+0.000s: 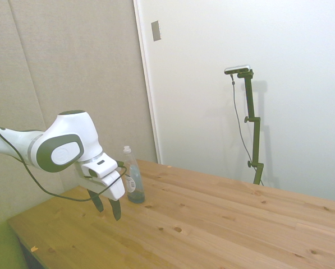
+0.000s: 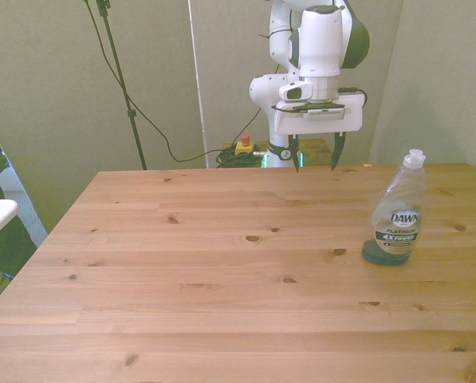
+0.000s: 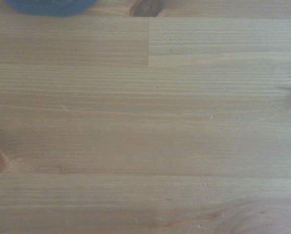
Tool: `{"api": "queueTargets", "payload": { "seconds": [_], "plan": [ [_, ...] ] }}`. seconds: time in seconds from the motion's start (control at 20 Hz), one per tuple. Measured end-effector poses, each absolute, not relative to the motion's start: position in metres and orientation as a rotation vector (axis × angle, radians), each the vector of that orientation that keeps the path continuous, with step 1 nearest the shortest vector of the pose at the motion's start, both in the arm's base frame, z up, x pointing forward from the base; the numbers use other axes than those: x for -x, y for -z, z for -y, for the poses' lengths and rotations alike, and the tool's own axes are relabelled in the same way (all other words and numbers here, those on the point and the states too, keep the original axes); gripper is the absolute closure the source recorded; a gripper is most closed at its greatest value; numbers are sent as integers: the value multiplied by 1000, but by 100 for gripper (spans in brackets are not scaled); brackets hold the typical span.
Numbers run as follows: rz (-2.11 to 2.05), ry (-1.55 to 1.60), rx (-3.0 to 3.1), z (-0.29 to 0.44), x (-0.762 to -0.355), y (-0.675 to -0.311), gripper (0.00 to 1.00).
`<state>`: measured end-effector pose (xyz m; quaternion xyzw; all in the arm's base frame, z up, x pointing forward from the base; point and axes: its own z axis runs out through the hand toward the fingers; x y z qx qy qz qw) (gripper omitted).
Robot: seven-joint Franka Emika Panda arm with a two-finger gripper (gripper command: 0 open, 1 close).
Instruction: Knock down the dish soap
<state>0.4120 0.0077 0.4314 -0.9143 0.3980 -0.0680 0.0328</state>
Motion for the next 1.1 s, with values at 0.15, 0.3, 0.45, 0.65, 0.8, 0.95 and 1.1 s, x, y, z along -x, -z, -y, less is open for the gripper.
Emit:
{"api": "queueTargets", "payload": {
  "seconds": [0.15, 0.3, 0.45, 0.65, 0.8, 0.95, 1.1],
  "plan": [
    [-1222, 205, 2818, -9, -412, -430, 100],
    [-1231, 241, 2809, -22, -415, -430, 100],
    [-1250, 283, 2792, -47, -420, -431, 100],
    [-1279, 372, 2766, -76, -438, -434, 100],
    [-1291, 407, 2763, -89, -457, -436, 100],
    [-1297, 428, 2762, -100, -480, -437, 100],
    [-1292, 451, 2761, -114, -503, -439, 100]
  ]
}}
